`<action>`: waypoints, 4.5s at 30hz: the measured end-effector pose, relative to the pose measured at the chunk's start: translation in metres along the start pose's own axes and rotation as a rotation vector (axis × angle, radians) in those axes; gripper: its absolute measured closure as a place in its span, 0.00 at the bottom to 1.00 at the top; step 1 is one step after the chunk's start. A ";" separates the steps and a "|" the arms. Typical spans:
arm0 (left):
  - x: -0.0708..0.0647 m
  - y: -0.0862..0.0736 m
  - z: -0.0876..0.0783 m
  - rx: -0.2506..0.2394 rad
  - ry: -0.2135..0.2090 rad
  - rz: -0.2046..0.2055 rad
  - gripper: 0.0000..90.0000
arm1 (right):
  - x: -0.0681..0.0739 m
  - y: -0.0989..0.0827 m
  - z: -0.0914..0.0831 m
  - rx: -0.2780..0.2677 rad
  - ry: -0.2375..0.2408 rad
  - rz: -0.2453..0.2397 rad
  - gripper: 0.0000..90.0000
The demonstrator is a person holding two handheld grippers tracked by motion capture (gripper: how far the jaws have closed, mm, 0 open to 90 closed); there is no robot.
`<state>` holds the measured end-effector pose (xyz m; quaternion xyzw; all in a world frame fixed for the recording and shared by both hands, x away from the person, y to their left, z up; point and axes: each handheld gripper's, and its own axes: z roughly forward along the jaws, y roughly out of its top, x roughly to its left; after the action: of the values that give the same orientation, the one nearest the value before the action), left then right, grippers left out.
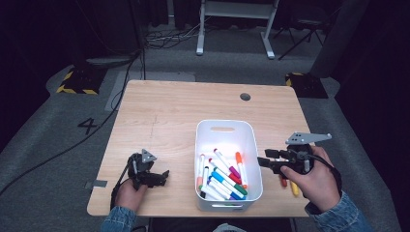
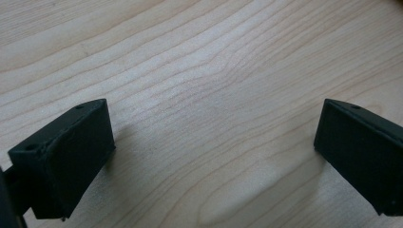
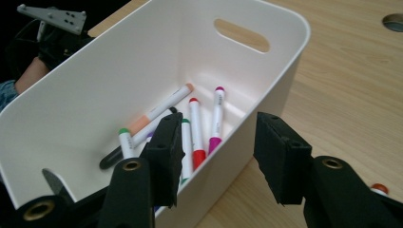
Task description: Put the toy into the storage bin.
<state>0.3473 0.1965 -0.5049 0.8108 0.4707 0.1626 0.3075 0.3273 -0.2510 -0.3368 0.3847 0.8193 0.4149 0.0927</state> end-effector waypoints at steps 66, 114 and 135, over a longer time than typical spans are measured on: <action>-0.001 -0.001 0.000 -0.006 -0.002 -0.002 0.00 | -0.107 -0.078 0.086 0.350 -0.258 0.270 0.85; -0.001 0.000 0.000 -0.006 -0.004 0.000 0.00 | -0.050 -0.014 0.002 0.094 -0.094 0.110 0.85; -0.001 0.000 0.001 -0.008 -0.011 0.004 0.00 | 0.006 0.012 0.000 0.072 0.037 0.013 0.85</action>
<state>0.3474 0.1954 -0.5054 0.8115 0.4668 0.1606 0.3128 0.3301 -0.2427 -0.3272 0.3853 0.8327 0.3929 0.0612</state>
